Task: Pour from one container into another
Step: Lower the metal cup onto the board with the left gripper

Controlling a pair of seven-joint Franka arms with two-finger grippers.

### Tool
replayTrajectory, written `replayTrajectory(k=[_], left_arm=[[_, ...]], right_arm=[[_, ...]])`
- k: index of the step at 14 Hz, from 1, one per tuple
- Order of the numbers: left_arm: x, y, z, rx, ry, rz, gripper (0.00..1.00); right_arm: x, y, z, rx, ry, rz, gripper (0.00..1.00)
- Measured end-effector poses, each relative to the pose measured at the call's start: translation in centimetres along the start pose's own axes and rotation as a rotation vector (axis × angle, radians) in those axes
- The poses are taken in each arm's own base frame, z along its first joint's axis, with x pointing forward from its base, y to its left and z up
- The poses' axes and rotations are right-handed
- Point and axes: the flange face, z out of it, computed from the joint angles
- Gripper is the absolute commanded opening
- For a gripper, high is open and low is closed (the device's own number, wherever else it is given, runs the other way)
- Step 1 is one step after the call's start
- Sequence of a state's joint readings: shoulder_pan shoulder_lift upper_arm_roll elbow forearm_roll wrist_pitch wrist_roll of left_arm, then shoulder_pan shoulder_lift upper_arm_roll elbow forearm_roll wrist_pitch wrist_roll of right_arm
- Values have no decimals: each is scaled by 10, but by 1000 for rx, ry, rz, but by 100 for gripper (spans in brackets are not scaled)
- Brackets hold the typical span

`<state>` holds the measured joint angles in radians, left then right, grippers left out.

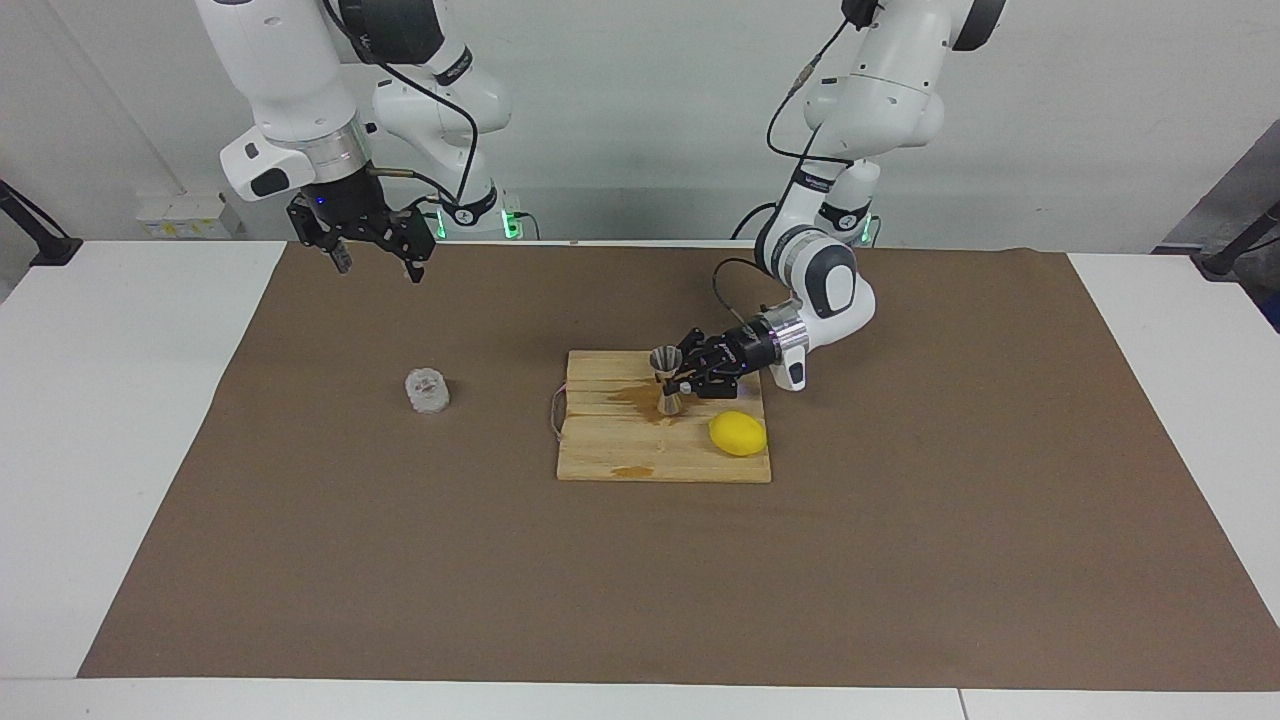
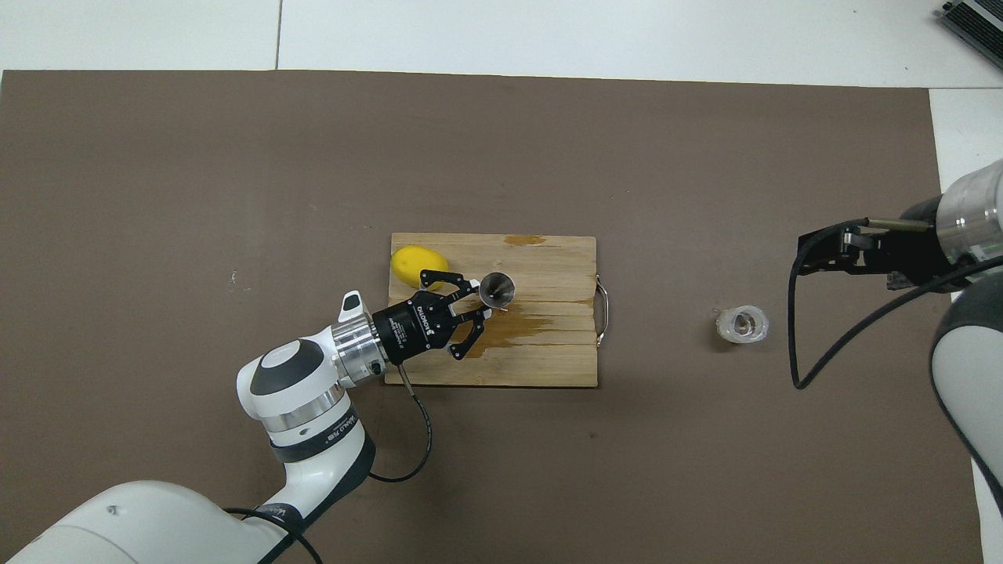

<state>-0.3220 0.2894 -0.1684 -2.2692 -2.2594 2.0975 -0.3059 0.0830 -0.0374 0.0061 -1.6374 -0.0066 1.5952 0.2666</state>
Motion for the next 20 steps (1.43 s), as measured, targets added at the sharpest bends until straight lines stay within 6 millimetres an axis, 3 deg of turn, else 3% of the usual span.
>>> replayTrajectory(k=[8,14,20], left_arm=[[9,-2,0,-2,9,10,7],[21,-5,0,-4,17,31,19],[21,-6,0,-4,18,32,19]], right_arm=[[0,0,0,0,0,0,100],[0,0,0,0,0,0,100],[0,0,0,0,0,0,100]])
